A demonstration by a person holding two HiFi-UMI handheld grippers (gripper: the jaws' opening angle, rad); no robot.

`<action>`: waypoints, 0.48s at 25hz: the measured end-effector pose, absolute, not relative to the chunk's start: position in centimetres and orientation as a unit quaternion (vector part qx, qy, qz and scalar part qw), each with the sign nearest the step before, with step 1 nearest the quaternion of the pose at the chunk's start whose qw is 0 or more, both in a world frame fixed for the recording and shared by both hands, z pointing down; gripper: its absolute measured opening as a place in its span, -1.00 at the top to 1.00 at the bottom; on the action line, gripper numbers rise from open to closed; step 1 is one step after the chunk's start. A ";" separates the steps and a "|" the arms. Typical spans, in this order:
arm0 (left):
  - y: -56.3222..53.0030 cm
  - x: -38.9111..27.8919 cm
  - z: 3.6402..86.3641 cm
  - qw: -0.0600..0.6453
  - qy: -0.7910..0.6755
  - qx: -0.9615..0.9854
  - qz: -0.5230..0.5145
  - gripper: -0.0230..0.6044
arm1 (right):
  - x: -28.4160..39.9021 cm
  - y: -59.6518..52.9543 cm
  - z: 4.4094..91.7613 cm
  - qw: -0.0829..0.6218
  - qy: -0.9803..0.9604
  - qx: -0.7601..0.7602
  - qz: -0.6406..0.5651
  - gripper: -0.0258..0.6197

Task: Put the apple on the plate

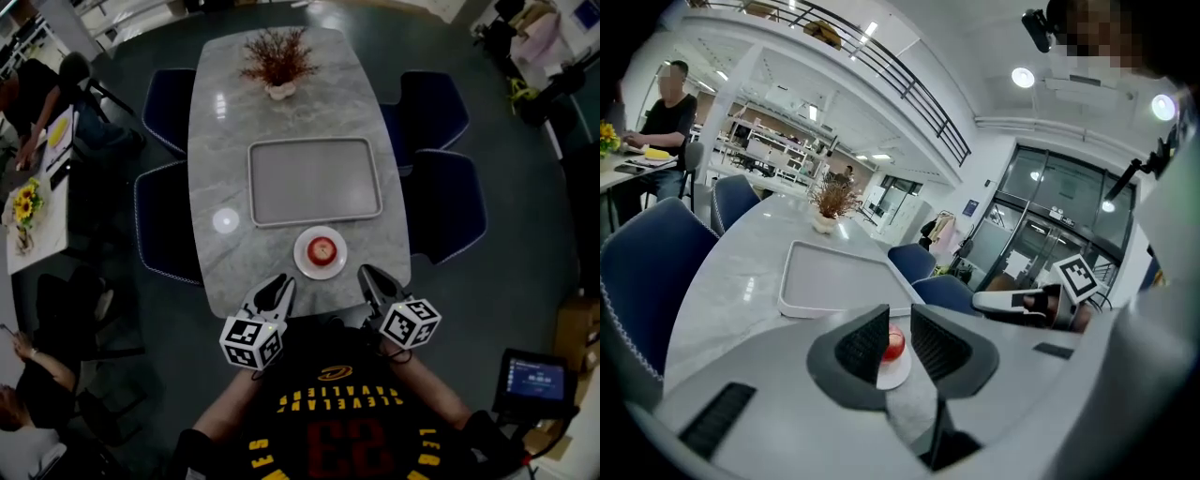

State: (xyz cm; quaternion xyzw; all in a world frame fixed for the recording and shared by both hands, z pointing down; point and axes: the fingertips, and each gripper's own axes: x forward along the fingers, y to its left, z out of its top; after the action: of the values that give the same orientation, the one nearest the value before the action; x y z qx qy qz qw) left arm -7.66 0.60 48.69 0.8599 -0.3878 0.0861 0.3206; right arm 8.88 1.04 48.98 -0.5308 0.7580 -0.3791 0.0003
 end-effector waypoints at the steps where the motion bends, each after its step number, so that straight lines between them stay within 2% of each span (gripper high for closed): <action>1: 0.5 -7.9 49.0 0.321 -0.385 0.861 0.089 0.69 | 8.8 1.1 49.1 0.000 0.755 -0.535 -0.379 0.90; 10: -0.4 -8.4 50.9 0.345 -0.360 0.860 0.110 0.69 | 9.8 0.6 50.3 -0.013 0.727 -0.559 -0.398 0.89; 12: -0.4 -8.0 51.4 0.355 -0.357 0.857 0.113 0.69 | 10.2 0.4 51.0 -0.016 0.722 -0.562 -0.403 0.75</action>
State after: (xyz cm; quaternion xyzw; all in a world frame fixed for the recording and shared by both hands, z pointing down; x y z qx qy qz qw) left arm -7.96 -0.44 51.38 0.8567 -0.3567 0.1132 0.3548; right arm 10.23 0.40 50.97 -0.5618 0.7220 -0.4035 -0.0164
